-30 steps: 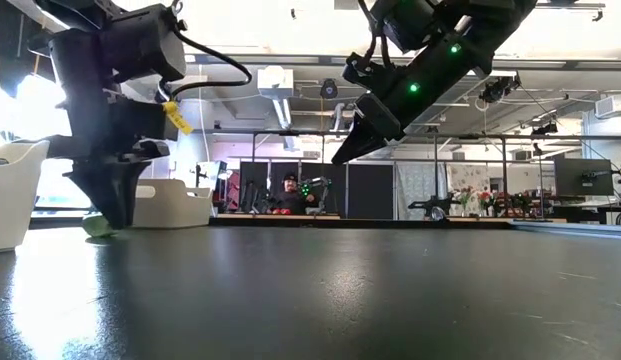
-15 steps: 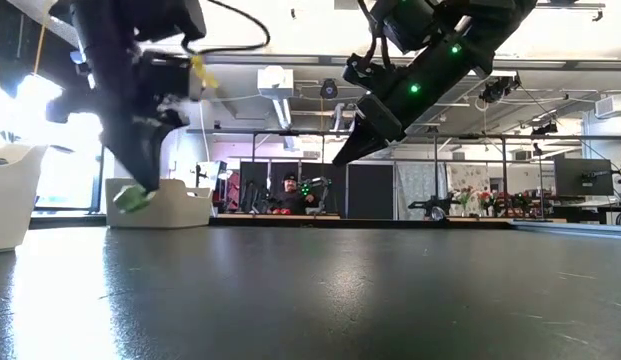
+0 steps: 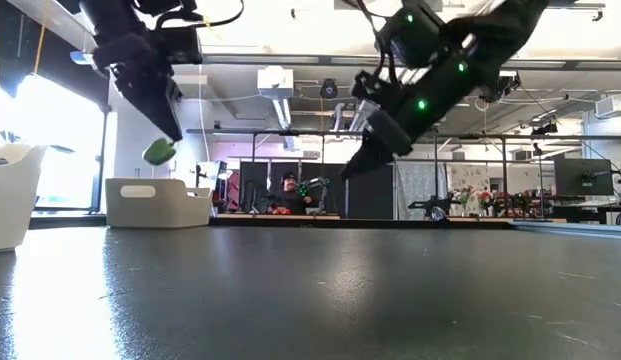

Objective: Sort produce into baskets
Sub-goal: Put the green chili pepper into the gray bin

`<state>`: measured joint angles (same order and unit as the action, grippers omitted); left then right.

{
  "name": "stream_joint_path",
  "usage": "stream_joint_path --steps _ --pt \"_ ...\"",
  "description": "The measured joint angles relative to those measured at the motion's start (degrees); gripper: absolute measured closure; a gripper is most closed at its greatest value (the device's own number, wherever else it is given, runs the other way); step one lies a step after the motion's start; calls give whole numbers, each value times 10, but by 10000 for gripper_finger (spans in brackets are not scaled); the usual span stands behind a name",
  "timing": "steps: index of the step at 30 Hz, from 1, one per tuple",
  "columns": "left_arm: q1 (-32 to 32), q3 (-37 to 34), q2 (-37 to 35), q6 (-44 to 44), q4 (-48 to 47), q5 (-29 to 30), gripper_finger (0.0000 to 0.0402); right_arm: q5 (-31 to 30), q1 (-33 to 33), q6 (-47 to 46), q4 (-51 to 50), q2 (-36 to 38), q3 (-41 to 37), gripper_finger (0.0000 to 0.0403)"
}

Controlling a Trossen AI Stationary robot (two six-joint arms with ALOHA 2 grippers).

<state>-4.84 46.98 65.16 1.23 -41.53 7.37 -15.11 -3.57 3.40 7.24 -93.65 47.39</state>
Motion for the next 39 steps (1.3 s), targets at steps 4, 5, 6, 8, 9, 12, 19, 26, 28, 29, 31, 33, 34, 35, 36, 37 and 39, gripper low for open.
stream_joint_path --steps 4,5,6,8,9,12,19,26,28,29,31,33,34,35,36,37,39 --pt "-77 0 -34 2 -12 9 401 22 -21 -10 47 0 -37 403" --pt "-99 0 -37 2 -14 9 401 24 -25 -14 55 0 -43 403" --pt "-122 2 -38 2 -18 9 401 26 -28 -16 58 0 -48 403" --pt "-166 13 -32 -3 -37 8 401 28 -34 -19 59 0 -51 403" --pt "-186 21 -27 -10 -46 8 401 31 -36 -19 59 0 -51 403" --pt "-245 48 -4 -35 -64 8 401 31 -37 -19 69 0 -51 403" --pt "-353 106 75 -101 -67 11 401 32 -37 -15 75 0 -51 403" --pt "-410 140 187 -119 -67 37 401 43 -37 -14 75 0 -51 403" --pt "-417 146 217 -119 -63 38 401 47 -37 -10 75 0 -51 403" --pt "-420 146 228 -119 -65 38 401 48 -37 -10 75 0 -51 403" --pt "-422 147 243 -125 -65 38 401 49 -37 -10 75 0 -51 403" --pt "-421 147 253 -129 -64 38 401 48 -37 -10 74 0 -51 403" --pt "-421 147 256 -129 -64 38 401 49 -37 -10 74 0 -51 403" --pt "-421 147 258 -129 -61 37 401 49 -37 -10 74 0 -51 403" --pt "-421 147 259 -129 -58 37 400 48 -37 -10 74 0 -51 403" --pt "-421 147 259 -129 -52 37 398 49 -37 -10 74 0 -51 403" --pt "-420 148 259 -139 -50 32 390 48 -37 -10 74 0 -51 403"
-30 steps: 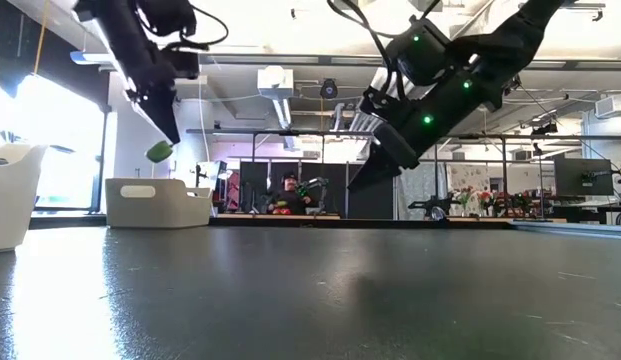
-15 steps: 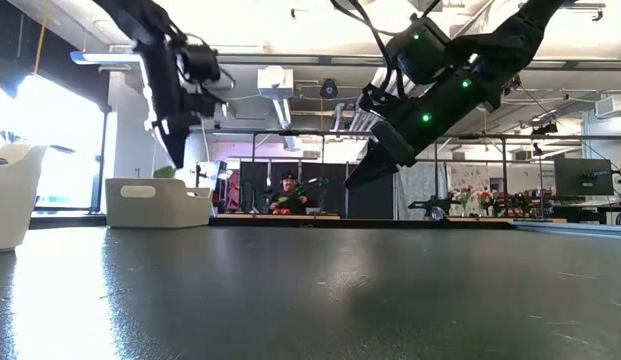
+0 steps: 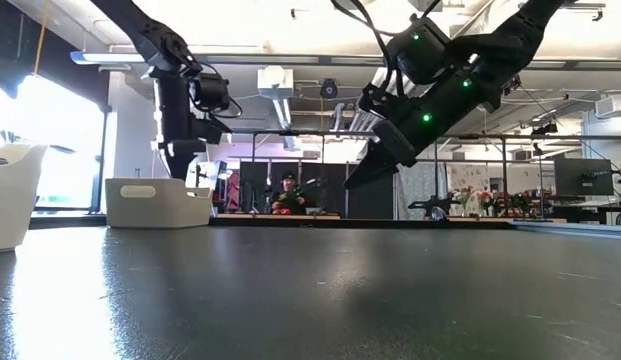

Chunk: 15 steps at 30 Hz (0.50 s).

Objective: Sort produce into baskets
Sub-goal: Put the green chili pepper into the gray bin, then return to Home Position

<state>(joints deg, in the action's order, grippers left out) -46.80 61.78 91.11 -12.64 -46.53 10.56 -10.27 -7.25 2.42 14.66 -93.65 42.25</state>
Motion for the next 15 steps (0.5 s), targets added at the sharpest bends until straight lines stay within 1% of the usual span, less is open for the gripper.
stream_joint_path --steps 7,10,12,15 --pt "8 0 0 -9 10 -9 332 0 0 1 -4 0 0 403" --pt "8 -1 -5 -7 23 -37 311 0 0 5 -5 0 0 403" --pt "16 -3 -19 -15 42 -58 307 0 0 5 -8 0 0 403" --pt "31 -24 -61 -26 88 -80 313 -4 0 5 -20 0 0 403"
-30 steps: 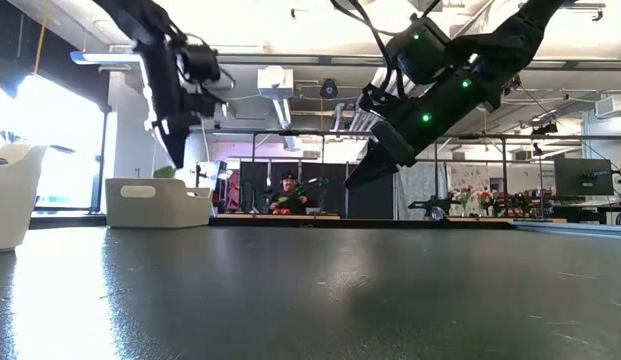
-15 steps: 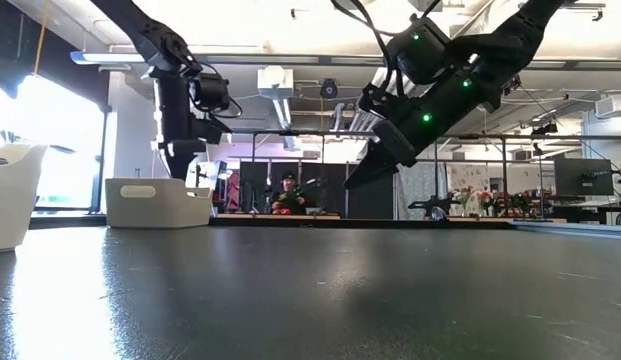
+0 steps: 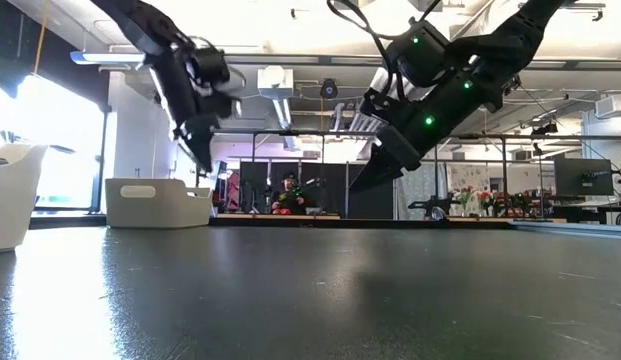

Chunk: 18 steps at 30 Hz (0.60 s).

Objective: Sort produce into baskets
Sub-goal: Return to Home Position

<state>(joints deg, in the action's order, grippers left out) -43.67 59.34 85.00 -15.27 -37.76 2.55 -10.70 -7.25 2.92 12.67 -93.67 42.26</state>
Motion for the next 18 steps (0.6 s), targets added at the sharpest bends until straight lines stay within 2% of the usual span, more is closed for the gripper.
stream_joint_path --steps 9,13,18 --pt "89 -117 -160 40 170 -7 360 7 0 10 9 0 0 403" --pt "139 -189 -222 32 281 -17 376 48 0 29 55 0 0 403" --pt "188 -272 -277 51 402 -89 395 117 0 46 82 0 0 403"
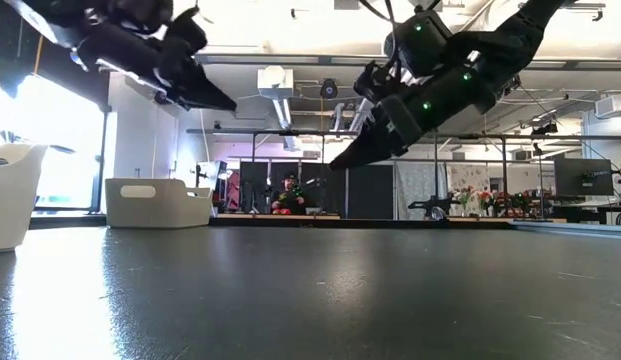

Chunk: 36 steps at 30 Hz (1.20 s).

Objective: Sort produce into baskets
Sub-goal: Return to Home Position

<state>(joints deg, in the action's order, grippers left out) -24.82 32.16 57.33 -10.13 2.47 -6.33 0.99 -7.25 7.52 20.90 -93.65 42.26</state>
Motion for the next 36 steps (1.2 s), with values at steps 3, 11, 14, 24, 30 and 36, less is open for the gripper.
stream_joint_path --steps 3,11,14,24,30,36 --pt "28 -46 -21 5 63 -24 401 27 0 3 4 1 0 403" --pt "82 -135 -32 15 216 -26 401 21 2 11 -79 86 0 403" --pt "94 -153 -32 11 250 -26 401 1 9 20 -41 127 -34 403" --pt "110 -185 -32 -5 290 -44 401 13 9 -28 152 316 -273 403" --pt "121 -214 -20 3 365 -51 401 -8 9 -32 171 455 -366 403" --pt "122 -242 -24 23 399 -52 401 -39 9 -36 124 585 -417 403"
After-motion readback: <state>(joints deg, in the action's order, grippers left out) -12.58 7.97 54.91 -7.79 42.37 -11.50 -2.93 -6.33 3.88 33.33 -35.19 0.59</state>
